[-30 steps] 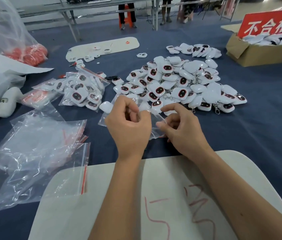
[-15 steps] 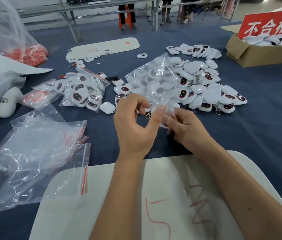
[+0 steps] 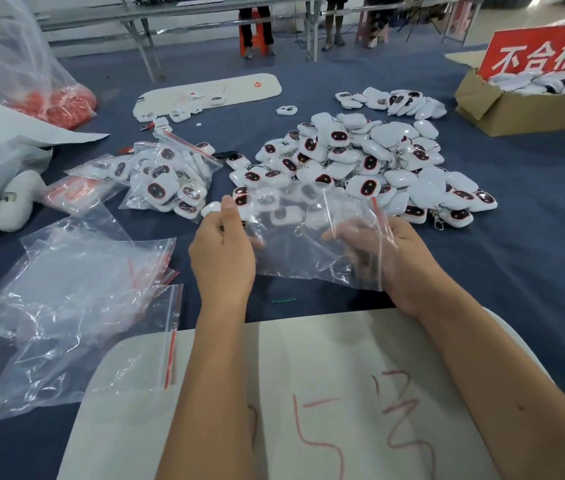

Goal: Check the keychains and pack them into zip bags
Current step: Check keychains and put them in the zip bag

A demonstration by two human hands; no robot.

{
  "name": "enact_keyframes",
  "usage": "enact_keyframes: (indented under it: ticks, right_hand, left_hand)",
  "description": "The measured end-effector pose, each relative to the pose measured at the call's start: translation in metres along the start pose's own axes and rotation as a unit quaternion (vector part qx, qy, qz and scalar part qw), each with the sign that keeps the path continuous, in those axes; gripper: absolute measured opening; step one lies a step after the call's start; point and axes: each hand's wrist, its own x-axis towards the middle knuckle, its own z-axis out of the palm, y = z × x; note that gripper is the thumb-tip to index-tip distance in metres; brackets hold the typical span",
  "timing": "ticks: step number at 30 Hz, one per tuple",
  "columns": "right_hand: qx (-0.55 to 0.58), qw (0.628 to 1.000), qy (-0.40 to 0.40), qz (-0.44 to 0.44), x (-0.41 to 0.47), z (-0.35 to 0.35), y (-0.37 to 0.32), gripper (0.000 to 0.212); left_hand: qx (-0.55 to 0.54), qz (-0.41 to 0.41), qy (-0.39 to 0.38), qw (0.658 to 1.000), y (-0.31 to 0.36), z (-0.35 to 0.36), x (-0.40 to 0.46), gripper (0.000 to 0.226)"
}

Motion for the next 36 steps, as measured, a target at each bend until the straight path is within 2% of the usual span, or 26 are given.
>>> enact_keyframes:
  ticks: [2, 6, 10, 12, 13, 14, 16, 18, 19, 21, 24, 27, 29, 31, 36]
  right_hand:
    - [-0.006, 1.000, 0.007, -0.006, 0.001, -0.002, 0.004, 0.032]
    - [-0.048, 0.996, 0.069, -0.031, 0.004, 0.002, 0.009, 0.024]
    - [-0.042, 0.984, 0.146, -0.091, 0.005, 0.002, 0.010, 0.012]
    - [-0.185, 0.946, 0.212, -0.159, 0.006, 0.001, 0.011, 0.012]
    - [-0.287, 0.913, 0.227, -0.182, 0.005, 0.001, 0.012, 0.022]
    - [-0.373, 0.883, 0.214, -0.191, 0.006, 0.004, 0.012, 0.036]
    - [-0.490, 0.847, 0.137, -0.154, 0.008, 0.008, 0.013, 0.056]
    - [-0.556, 0.818, 0.092, -0.118, 0.010, 0.011, 0.015, 0.058]
    - [-0.560, 0.815, 0.094, -0.115, 0.010, 0.011, 0.015, 0.054]
    - [-0.525, 0.832, 0.122, -0.133, 0.008, 0.009, 0.014, 0.042]
    - [-0.458, 0.856, 0.169, -0.169, 0.007, 0.008, 0.013, 0.022]
    - [-0.353, 0.890, 0.225, -0.180, 0.006, 0.006, 0.010, 0.021]
    - [-0.231, 0.938, 0.204, -0.160, 0.004, 0.003, 0.008, 0.020]
    - [-0.134, 0.969, 0.159, -0.136, 0.003, 0.003, 0.006, 0.017]
    - [-0.110, 0.979, 0.104, -0.137, 0.004, 0.004, 0.009, 0.014]
  left_hand:
    - [0.030, 0.022, 0.005, 0.999, -0.002, -0.001, 0.002, 0.064]
    - [0.065, 0.055, 0.042, 0.995, -0.004, -0.005, 0.005, 0.061]
    - [0.119, 0.024, 0.101, 0.987, -0.005, -0.019, 0.009, 0.061]
    - [0.164, 0.005, 0.149, 0.975, -0.006, -0.027, 0.010, 0.053]
    - [0.177, 0.003, 0.175, 0.968, -0.006, -0.029, 0.010, 0.046]
    - [0.181, 0.010, 0.202, 0.962, -0.006, -0.029, 0.010, 0.038]
    - [0.163, 0.053, 0.250, 0.953, -0.002, -0.025, 0.006, 0.027]
    - [0.120, 0.124, 0.268, 0.948, 0.007, -0.015, -0.002, 0.015]
    - [0.090, 0.164, 0.251, 0.950, 0.011, -0.008, -0.007, 0.010]
    - [0.017, 0.212, 0.164, 0.963, 0.014, 0.007, -0.017, 0.003]
    - [-0.059, 0.187, 0.004, 0.981, 0.013, 0.026, -0.025, 0.012]
    - [-0.080, 0.185, -0.078, 0.977, 0.012, 0.037, -0.029, 0.011]
    - [-0.089, 0.170, -0.126, 0.973, 0.010, 0.039, -0.029, 0.007]
    - [-0.096, 0.137, -0.187, 0.968, 0.009, 0.039, -0.028, 0.007]
    - [-0.137, 0.047, -0.247, 0.958, 0.006, 0.040, -0.026, 0.008]
